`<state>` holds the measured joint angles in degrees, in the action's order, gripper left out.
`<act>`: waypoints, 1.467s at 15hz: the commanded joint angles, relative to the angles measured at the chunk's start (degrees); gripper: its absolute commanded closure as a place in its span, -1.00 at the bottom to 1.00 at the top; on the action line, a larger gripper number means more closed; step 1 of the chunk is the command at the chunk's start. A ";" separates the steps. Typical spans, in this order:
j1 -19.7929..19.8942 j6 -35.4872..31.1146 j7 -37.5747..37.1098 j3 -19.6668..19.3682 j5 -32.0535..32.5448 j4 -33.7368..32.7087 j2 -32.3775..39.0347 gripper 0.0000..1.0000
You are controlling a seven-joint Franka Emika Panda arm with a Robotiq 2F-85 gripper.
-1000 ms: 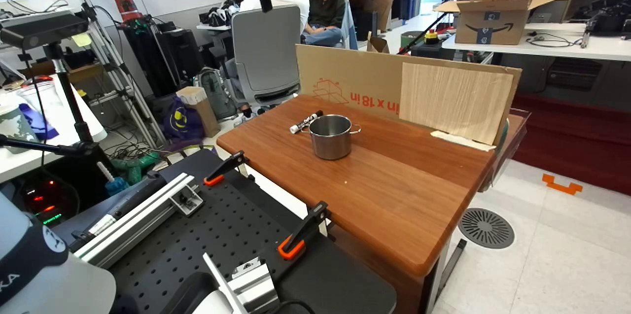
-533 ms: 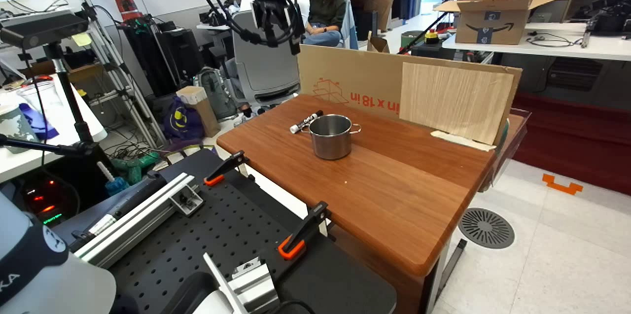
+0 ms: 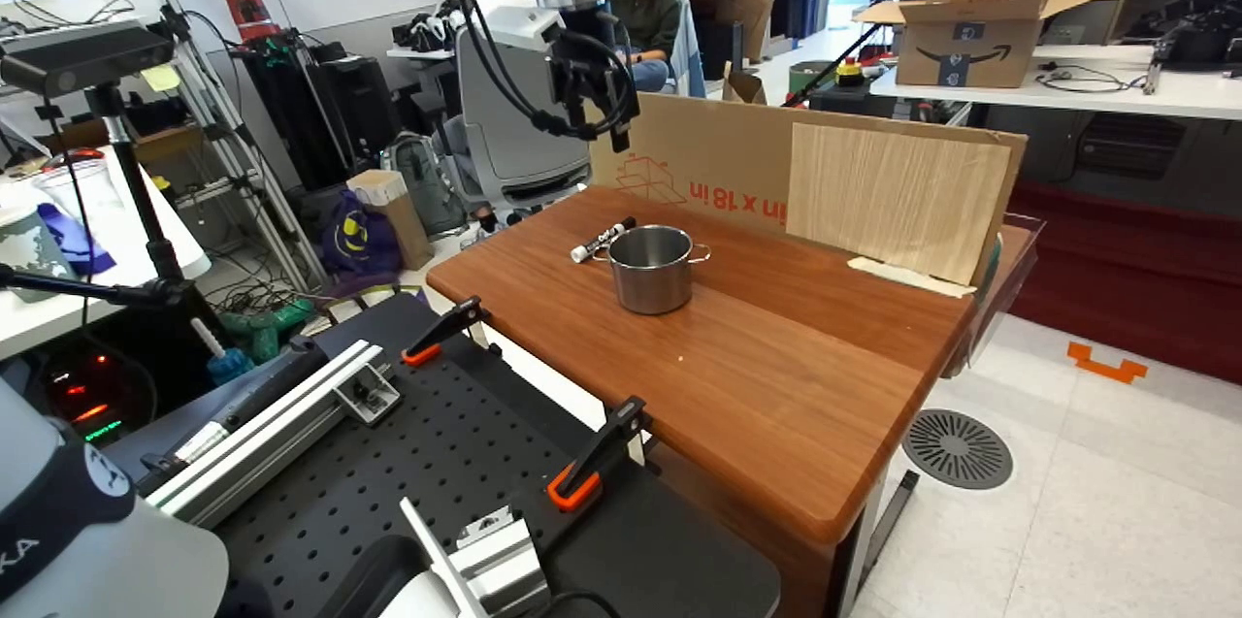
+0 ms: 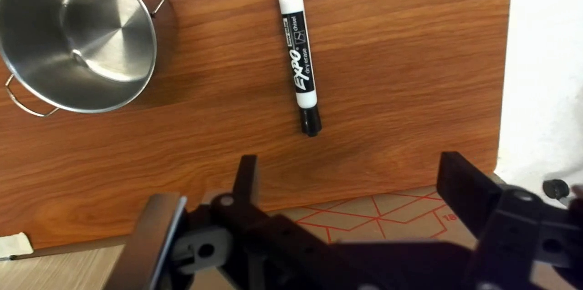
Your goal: Put the marker in the pot
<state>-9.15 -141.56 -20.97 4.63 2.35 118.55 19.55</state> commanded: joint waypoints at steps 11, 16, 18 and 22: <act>-3.41 6.37 -2.16 -4.71 2.34 -9.27 12.25 -1.00; -4.23 7.47 -2.26 -5.12 2.48 -12.15 15.80 -1.00; -4.60 7.84 -2.30 -5.47 2.49 -13.43 17.13 -1.00; -5.20 8.02 -2.41 -6.09 2.59 -15.45 19.44 -1.00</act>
<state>-12.78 -135.98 -22.13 0.05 3.37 106.18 36.84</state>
